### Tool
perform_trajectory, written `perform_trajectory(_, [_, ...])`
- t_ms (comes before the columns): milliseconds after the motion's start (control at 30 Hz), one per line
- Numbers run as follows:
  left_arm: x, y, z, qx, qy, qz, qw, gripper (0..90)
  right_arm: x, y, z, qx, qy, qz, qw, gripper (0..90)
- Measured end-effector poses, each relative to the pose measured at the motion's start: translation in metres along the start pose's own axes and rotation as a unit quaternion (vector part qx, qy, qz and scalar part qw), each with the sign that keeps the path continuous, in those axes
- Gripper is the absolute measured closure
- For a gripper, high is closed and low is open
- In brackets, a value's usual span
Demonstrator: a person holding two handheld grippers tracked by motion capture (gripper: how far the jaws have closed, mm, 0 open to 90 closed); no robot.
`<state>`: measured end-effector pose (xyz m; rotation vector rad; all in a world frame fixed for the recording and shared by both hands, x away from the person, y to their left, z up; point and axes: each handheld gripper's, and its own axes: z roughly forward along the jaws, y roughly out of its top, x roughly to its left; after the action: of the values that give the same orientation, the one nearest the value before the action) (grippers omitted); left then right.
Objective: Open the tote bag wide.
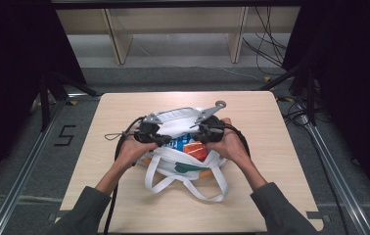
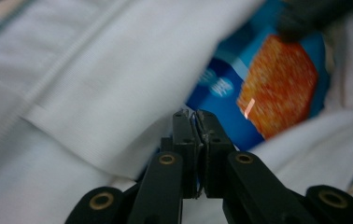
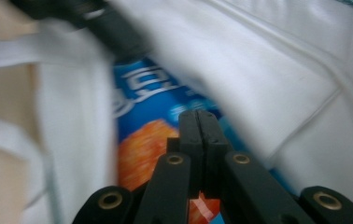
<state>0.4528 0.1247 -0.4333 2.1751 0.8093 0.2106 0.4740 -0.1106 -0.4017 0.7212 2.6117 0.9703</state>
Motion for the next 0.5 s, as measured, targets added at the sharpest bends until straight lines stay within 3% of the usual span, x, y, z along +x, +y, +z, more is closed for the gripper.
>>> perform_trajectory(33, [-0.003,-0.006,-0.002,-0.001,-0.006,0.003,1.0,87.2,-0.003,0.005,0.006,0.014,-0.011,0.008,0.9998,90.0])
perform_trajectory(100, [-0.009,-0.019,-0.006,0.012,-0.013,0.015,0.9997,88.1,-0.013,0.013,0.021,0.026,-0.046,0.003,0.9986,90.0])
perform_trajectory(133, [-0.011,-0.025,-0.008,0.014,-0.018,0.022,0.9995,88.6,-0.018,0.017,0.027,0.03,-0.052,0.001,0.9982,90.0])
perform_trajectory(167, [-0.015,-0.033,-0.009,0.011,-0.03,0.008,0.9995,88.8,-0.023,0.022,0.032,0.042,-0.064,0.012,0.997,90.0])
perform_trajectory(233, [-0.017,-0.045,-0.009,0.012,-0.038,0.014,0.9991,89.3,-0.035,0.028,0.043,0.058,-0.088,0.022,0.9942,90.0])
perform_trajectory(300, [-0.021,-0.056,-0.006,0.007,-0.038,0.005,0.9992,89.4,-0.044,0.032,0.054,0.073,-0.103,0.031,0.9915,90.0])
perform_trajectory(333, [-0.021,-0.057,-0.006,0.009,-0.04,0.011,0.9991,89.5,-0.047,0.033,0.058,0.08,-0.111,0.036,0.9899,90.0])
perform_trajectory(367, [-0.024,-0.057,-0.007,0.009,-0.041,0.004,0.9991,89.5,-0.05,0.035,0.062,0.088,-0.119,0.041,0.9882,90.0])
perform_trajectory(400, [-0.024,-0.056,-0.008,0.014,-0.038,0.016,0.999,89.4,-0.053,0.034,0.066,0.093,-0.124,0.045,0.9869,90.0])
perform_trajectory(500, [-0.031,-0.057,-0.008,0.021,-0.028,0.026,0.999,89.5,-0.059,0.027,0.079,0.115,-0.14,0.06,0.9817,90.0])
